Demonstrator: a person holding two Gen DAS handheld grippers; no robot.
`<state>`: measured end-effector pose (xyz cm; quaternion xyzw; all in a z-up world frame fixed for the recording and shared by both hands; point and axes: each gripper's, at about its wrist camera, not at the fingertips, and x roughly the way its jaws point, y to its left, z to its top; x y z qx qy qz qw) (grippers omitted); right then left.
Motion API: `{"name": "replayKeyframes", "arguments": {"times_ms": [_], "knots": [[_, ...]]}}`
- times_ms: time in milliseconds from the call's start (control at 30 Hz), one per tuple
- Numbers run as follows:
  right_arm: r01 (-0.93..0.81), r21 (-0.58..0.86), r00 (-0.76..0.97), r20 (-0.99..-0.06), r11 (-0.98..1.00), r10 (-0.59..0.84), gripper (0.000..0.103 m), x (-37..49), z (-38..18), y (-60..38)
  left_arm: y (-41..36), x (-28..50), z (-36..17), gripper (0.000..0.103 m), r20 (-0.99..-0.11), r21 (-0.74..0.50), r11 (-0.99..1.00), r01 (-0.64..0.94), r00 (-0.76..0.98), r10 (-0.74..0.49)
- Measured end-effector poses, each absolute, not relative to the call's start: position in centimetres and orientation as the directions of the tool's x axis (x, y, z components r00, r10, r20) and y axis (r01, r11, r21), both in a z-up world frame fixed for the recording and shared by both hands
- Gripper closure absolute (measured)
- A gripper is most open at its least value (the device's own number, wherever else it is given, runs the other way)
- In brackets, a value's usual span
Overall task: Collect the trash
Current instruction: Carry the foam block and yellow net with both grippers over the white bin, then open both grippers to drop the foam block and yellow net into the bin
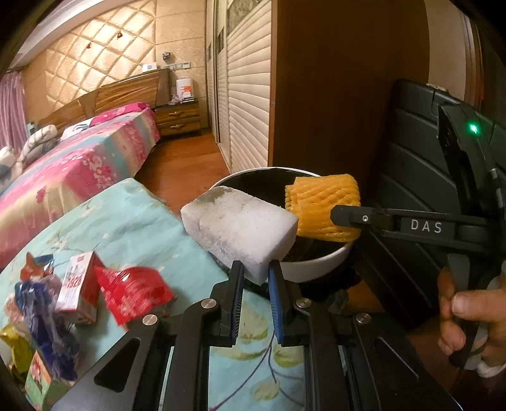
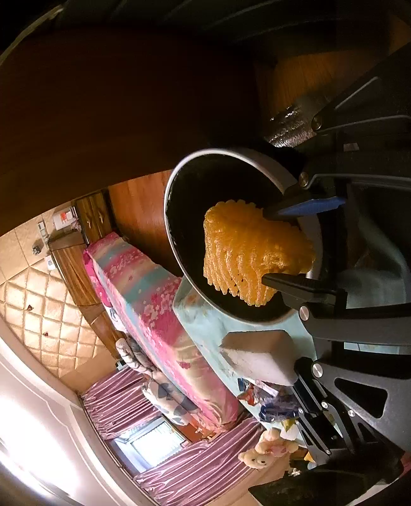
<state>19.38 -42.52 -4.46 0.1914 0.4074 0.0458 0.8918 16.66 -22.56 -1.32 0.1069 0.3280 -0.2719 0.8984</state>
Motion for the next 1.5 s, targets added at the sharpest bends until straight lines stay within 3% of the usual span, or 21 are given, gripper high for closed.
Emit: {"name": "replayKeyframes", "arguments": {"times_ms": [833, 933, 967, 1000, 1300, 1500], "knots": [[0.113, 0.359, 0.624, -0.751, 0.926, 0.216, 0.064, 23.4, -5.2, -44.8, -26.2, 22.1, -2.8, 0.083, -0.686, -0.009, 0.828, 0.561, 0.599, -0.413], [0.120, 0.367, 0.620, -0.753, 0.922, 0.219, 0.056, 23.7, -5.2, -45.0, -25.9, 22.0, -2.8, 0.064, -0.682, -0.019, 0.838, 0.545, 0.606, -0.410], [0.122, 0.372, 0.621, -0.752, 0.920, 0.221, 0.049, 23.7, -5.2, -45.1, -25.7, 21.8, -2.7, 0.055, -0.677, -0.024, 0.844, 0.536, 0.612, -0.408], [0.125, 0.379, 0.624, -0.749, 0.917, 0.224, 0.043, 23.6, -5.2, -45.2, -25.5, 21.7, -2.7, 0.053, -0.672, -0.028, 0.847, 0.530, 0.618, -0.409], [0.120, 0.413, 0.646, -0.723, 0.903, 0.245, 0.025, 22.5, -4.5, -44.2, -21.6, 19.2, -3.3, 0.048, -0.673, -0.072, 0.889, 0.452, 0.636, -0.378], [0.083, 0.429, 0.647, -0.710, 0.900, 0.279, 0.019, 21.8, -4.3, -41.5, -17.9, 17.1, -3.3, 0.048, -0.677, -0.104, 0.923, 0.370, 0.654, -0.338]]}}
